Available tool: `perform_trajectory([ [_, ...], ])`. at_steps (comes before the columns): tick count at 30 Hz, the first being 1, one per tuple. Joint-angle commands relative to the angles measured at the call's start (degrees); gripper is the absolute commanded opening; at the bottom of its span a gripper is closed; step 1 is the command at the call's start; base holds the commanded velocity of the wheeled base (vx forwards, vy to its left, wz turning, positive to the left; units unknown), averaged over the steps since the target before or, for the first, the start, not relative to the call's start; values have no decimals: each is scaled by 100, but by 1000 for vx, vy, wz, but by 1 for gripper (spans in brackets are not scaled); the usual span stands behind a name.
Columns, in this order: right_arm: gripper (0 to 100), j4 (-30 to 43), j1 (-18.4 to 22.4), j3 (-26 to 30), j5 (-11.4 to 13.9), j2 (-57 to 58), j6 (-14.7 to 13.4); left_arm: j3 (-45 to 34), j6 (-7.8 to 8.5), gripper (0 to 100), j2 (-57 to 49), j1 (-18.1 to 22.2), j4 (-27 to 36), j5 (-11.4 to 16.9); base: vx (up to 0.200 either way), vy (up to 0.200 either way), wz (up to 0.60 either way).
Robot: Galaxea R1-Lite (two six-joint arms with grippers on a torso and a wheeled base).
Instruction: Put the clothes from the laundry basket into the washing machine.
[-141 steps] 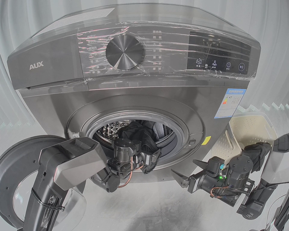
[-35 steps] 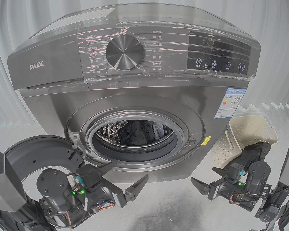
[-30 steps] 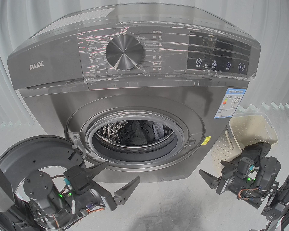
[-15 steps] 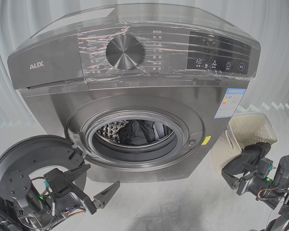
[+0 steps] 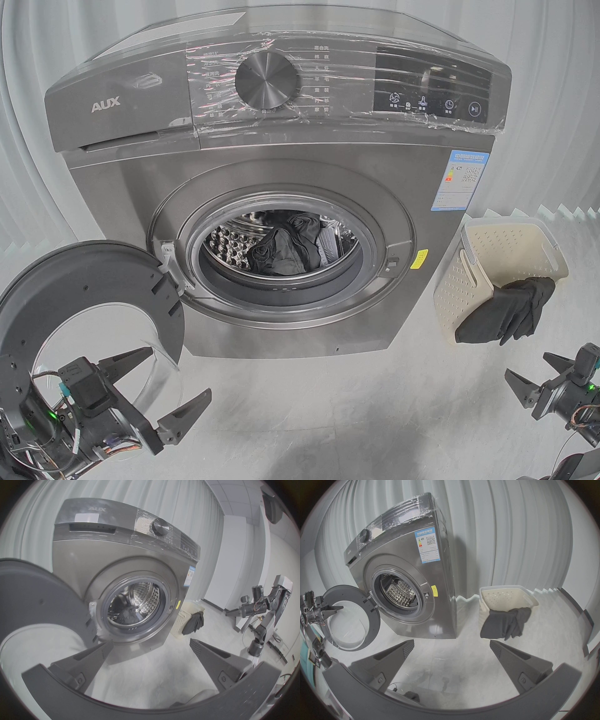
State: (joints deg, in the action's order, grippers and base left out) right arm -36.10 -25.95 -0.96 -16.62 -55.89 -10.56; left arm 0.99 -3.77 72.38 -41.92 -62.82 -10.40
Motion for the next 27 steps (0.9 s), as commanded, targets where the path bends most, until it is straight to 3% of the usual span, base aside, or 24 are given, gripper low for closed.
perform_trajectory([
  [1, 100, 850, 697, 88, 71, 1590, 414, -99, 183, 100, -1507, 290, 1061, -24, -200, 0, 0],
  [6, 100, 1439, 1172, 88, 185, 2469, 722, -99, 210, 100, -2456, 475, 1747, -32, -160, 0, 0],
  [11, 100, 2019, 1637, 88, 466, 3462, 898, -99, 227, 100, -3326, 1195, 2564, -15, 0, 0, 0],
  [13, 100, 2168, 1743, 79, 519, 3665, 933, -99, 289, 100, -3616, 1301, 2793, -6, -200, 0, 0],
  [15, 100, 2476, 1998, 61, 616, 4078, 977, -99, 447, 100, -4073, 1661, 3355, 38, -100, 0, 0],
  [17, 100, 2537, 2068, 52, 660, 4218, 977, -99, 447, 100, -4188, 1828, 3592, 47, 0, 0, 0],
  [20, 100, 2836, 2323, 0, 695, 4596, 941, -99, 368, 100, -5058, 2329, 4471, 64, 0, 0, 0],
  [24, 100, 3223, 2411, 8, 756, 5027, 968, -99, 298, 100, -5550, 2628, 5007, 91, 0, 0, 0],
  [25, 100, 3346, 2428, 17, 818, 5176, 968, -99, 289, 100, -5620, 2725, 5060, 99, 0, 0, 0],
  [27, 100, 3557, 2481, -9, 1178, 5501, 977, -99, 289, 100, -5735, 2944, 5086, 117, 0, 0, 0],
])
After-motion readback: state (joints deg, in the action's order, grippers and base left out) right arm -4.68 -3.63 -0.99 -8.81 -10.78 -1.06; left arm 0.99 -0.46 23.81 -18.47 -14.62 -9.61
